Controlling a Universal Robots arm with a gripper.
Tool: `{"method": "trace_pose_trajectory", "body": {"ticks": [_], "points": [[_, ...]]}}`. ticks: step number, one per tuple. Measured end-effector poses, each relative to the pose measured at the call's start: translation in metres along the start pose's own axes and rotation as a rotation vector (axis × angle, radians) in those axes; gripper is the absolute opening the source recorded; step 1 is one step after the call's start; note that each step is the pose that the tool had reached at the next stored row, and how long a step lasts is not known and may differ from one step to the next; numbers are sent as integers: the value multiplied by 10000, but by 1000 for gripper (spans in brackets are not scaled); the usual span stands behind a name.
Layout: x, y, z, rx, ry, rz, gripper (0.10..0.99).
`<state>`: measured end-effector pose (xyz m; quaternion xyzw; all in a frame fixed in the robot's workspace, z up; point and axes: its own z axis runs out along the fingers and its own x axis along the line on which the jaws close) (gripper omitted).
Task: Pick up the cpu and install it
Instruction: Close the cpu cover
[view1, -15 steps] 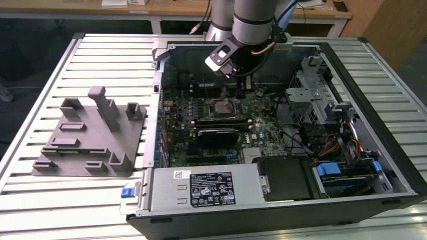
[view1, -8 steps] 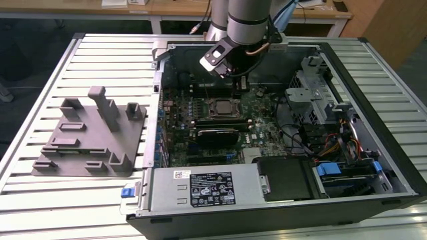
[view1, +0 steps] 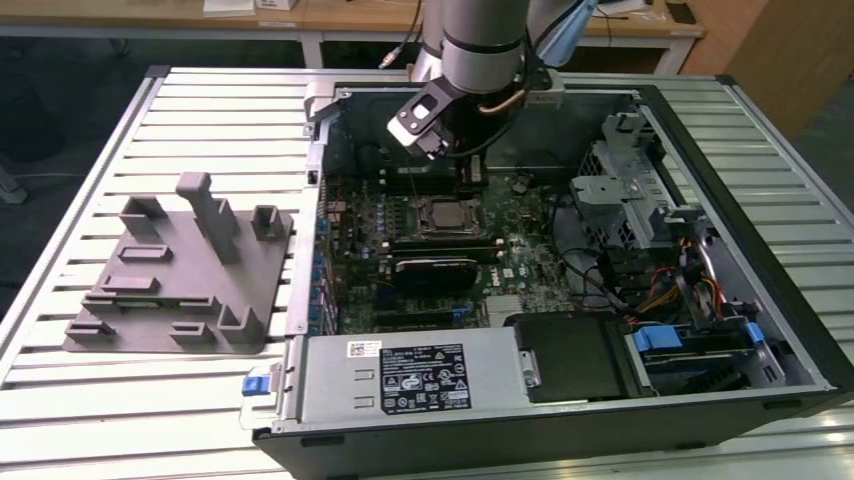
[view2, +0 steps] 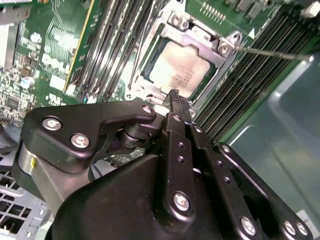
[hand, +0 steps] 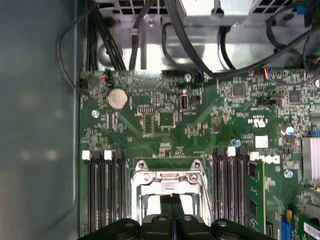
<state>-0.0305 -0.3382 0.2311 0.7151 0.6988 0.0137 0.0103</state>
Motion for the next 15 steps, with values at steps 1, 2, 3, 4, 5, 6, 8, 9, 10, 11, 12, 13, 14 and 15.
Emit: {"method": "trace_pose_trajectory", "body": {"ticks": [1,2,3,4,5,6,8,9,10,11,12,13,14,15], "points": [[-2,-15,5,0,0,5,106],[-5,-30,11,0,0,10,106],[-7,-43,17,0,0,15,106],[-9,-56,23,0,-2,19,106],[-11,-69,29,0,-2,24,106],[-13,-82,36,0,-3,29,106],[-17,-107,49,0,-5,40,106],[-19,-120,55,0,-5,46,106],[-21,-134,62,0,-6,52,106],[-22,-146,67,-1,-6,58,106],[-23,-155,71,0,-7,62,106],[-23,-159,72,0,-8,66,106],[-23,-159,72,0,-8,65,106],[-23,-159,72,1,-9,64,106]]}}
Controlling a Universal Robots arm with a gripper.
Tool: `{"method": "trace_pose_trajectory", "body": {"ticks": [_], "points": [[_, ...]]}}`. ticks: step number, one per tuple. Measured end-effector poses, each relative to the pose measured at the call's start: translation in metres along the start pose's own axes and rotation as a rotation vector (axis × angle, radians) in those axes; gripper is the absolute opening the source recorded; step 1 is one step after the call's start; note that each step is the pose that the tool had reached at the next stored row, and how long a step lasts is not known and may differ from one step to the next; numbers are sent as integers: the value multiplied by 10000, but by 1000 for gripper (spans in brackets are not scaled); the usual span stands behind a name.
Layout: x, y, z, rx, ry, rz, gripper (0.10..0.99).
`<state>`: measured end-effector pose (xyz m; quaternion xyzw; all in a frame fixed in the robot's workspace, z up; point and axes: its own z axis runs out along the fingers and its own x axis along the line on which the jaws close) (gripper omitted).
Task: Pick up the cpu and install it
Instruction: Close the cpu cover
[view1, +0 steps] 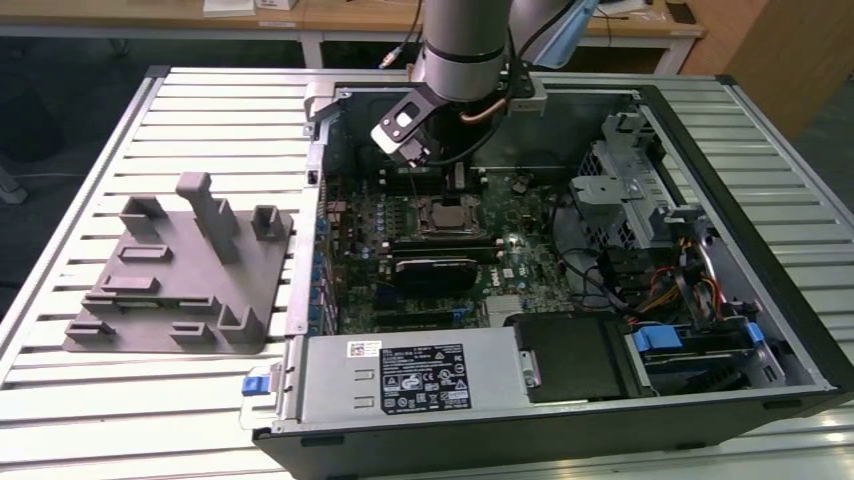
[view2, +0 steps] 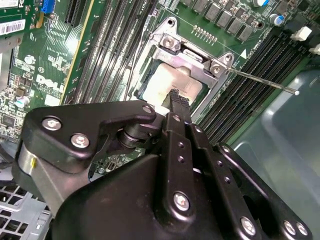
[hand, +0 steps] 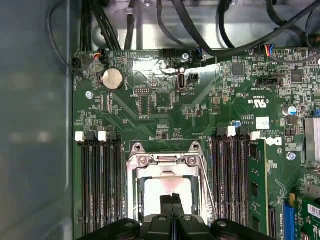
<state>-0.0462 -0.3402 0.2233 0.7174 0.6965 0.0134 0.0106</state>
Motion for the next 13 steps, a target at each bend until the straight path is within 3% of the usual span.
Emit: {"method": "trace_pose_trajectory", "body": {"ticks": [5,13], "points": [[0,-1,1,0,2,-37,106],[0,-1,2,1,18,-561,106]]}}
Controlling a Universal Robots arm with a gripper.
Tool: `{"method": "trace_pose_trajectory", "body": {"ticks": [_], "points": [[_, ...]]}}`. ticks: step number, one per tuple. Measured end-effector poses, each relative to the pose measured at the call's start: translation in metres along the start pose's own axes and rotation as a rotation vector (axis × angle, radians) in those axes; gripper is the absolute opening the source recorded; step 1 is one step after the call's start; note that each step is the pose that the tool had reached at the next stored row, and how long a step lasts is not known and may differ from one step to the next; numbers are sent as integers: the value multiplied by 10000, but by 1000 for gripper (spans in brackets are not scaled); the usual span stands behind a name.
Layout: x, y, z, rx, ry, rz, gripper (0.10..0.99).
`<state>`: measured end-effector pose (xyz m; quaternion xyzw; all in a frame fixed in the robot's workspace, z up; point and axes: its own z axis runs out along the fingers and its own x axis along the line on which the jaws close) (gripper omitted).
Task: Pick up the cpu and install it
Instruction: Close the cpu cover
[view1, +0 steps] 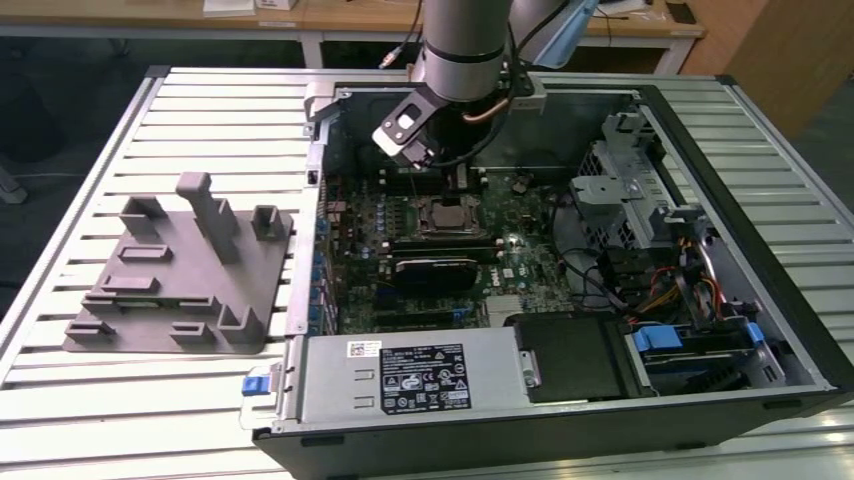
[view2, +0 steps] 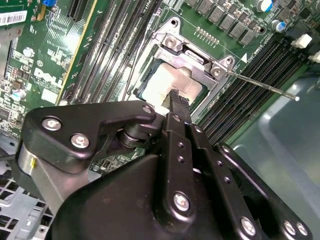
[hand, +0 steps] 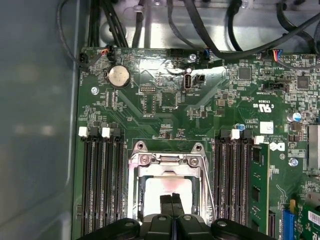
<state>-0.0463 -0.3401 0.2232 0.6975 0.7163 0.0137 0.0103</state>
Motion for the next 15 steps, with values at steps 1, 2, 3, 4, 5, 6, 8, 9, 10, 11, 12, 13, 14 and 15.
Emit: {"method": "trace_pose_trajectory", "body": {"ticks": [1,2,3,4,5,6,8,9,10,11,12,13,14,15], "points": [[0,0,0,1,2,-79,106],[0,0,0,1,4,-159,106],[0,0,0,1,7,-240,106],[0,0,0,2,10,-326,106],[0,0,0,2,13,-416,106],[0,0,0,3,16,-518,106],[0,0,1,3,25,-747,106],[0,0,1,4,28,-857,106],[0,0,1,4,31,-965,106],[0,0,1,5,35,-1071,106],[0,0,1,5,39,-1178,106],[0,0,1,6,43,-1290,106],[0,0,1,6,46,-1400,106],[0,0,2,7,50,-1516,106]]}}
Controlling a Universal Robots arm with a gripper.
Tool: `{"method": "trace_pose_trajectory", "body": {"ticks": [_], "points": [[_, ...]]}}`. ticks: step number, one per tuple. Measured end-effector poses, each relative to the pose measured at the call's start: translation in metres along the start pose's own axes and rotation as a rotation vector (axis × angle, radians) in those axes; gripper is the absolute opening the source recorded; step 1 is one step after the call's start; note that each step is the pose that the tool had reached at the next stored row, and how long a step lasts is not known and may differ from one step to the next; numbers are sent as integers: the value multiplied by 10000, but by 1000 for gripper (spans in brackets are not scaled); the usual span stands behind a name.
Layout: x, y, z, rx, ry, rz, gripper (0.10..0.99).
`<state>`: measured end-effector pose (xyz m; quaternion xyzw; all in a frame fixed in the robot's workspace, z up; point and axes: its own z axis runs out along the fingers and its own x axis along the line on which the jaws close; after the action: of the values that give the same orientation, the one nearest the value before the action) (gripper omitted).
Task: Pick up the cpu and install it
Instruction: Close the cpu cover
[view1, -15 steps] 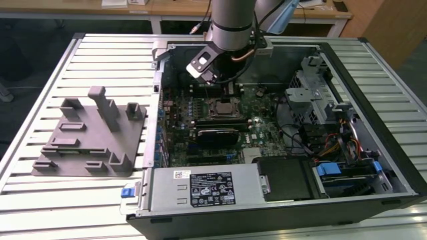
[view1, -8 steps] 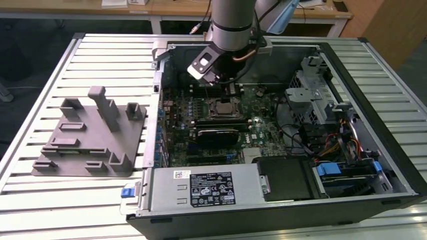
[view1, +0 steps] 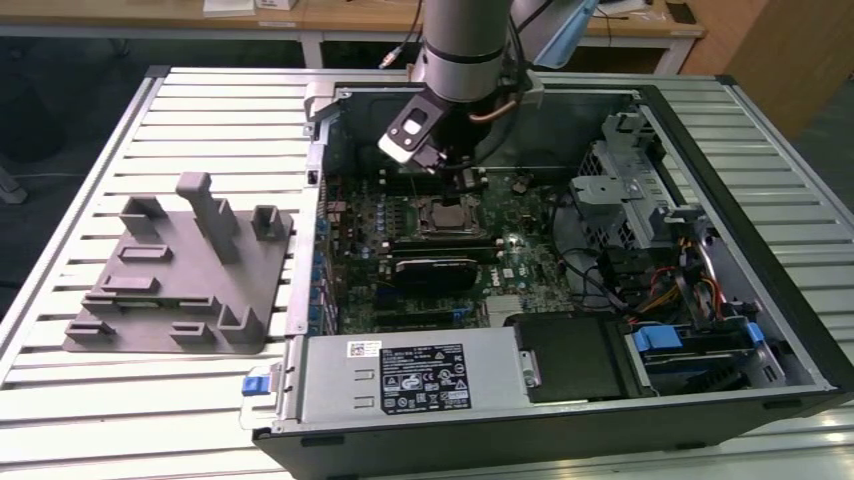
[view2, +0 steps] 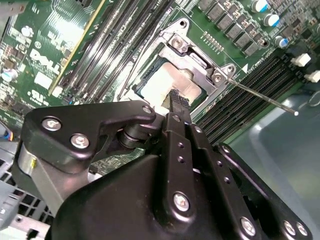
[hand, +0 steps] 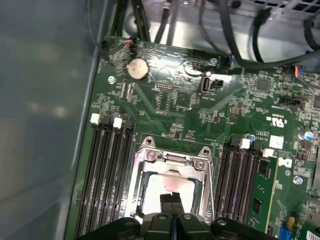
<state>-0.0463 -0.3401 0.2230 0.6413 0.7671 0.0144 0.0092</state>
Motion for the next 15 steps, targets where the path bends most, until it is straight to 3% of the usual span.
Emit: {"method": "trace_pose_trajectory", "body": {"ticks": [15], "points": [[0,0,7,12,82,-2572,106]]}}
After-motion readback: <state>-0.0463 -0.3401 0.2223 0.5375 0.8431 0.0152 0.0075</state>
